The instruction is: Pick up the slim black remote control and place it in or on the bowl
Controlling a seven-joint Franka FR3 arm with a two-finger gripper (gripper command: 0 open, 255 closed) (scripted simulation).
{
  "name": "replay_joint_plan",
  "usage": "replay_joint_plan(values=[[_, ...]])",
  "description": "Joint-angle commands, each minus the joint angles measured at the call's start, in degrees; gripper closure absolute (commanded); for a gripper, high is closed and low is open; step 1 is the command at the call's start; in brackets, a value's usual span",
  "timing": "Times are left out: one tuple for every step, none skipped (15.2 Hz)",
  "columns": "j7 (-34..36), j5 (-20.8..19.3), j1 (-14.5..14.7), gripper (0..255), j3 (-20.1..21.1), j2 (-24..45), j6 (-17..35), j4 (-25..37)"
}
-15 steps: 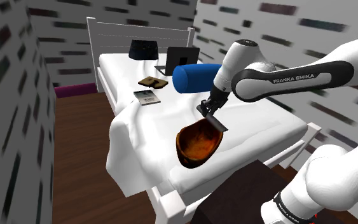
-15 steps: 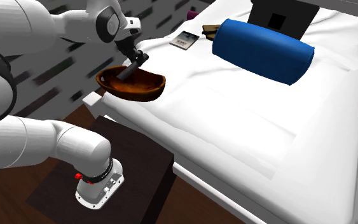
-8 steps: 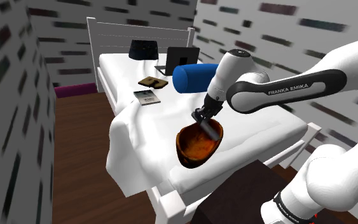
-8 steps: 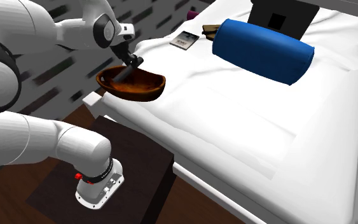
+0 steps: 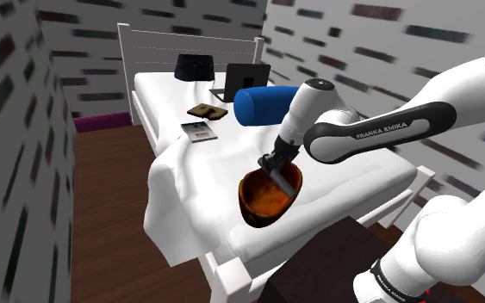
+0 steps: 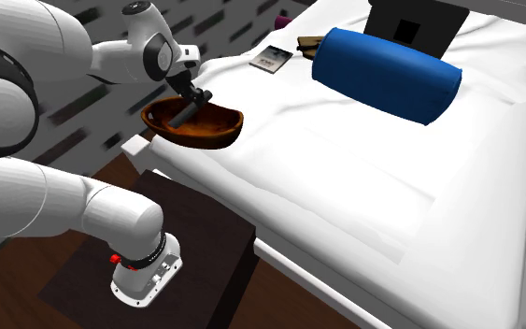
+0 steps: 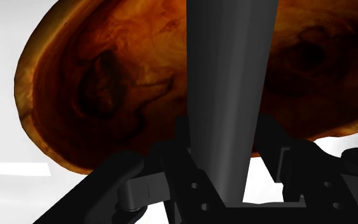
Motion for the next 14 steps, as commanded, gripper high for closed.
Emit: replay_joint_plan(values=[[0.0, 0.0, 0.0, 255, 0.0, 0.0, 0.1, 0.0], [0.0, 0.0, 0.0, 255, 0.0, 0.0, 0.1, 0.0], [0.0, 0.0, 0.0, 255, 0.0, 0.0, 0.1, 0.0], [0.0, 0.0, 0.0, 255, 0.0, 0.0, 0.1, 0.0], [0.0, 0.0, 0.0, 255, 0.0, 0.0, 0.1, 0.0], [0.0, 0.0, 0.0, 0, 0.0, 0.0, 0.1, 0.0], [0.0, 0.0, 0.0, 0, 0.0, 0.0, 0.1, 0.0], [0.0, 0.0, 0.0, 0, 0.0, 0.0, 0.1, 0.0], [0.0, 0.0, 0.0, 0, 0.0, 0.0, 0.1, 0.0], [0.0, 0.0, 0.0, 0, 0.0, 0.0, 0.1, 0.0], [0.0, 0.0, 0.0, 0, 0.0, 0.0, 0.1, 0.0], [-0.3, 0.5, 0.3, 0, -0.1, -1.6, -2.1, 0.6], [-0.6, 0.9, 0.6, 0, -0.1, -3.1, -4.3, 1.3], [-0.9, 1.3, 0.8, 0, -0.2, -4.5, -6.5, 2.1]])
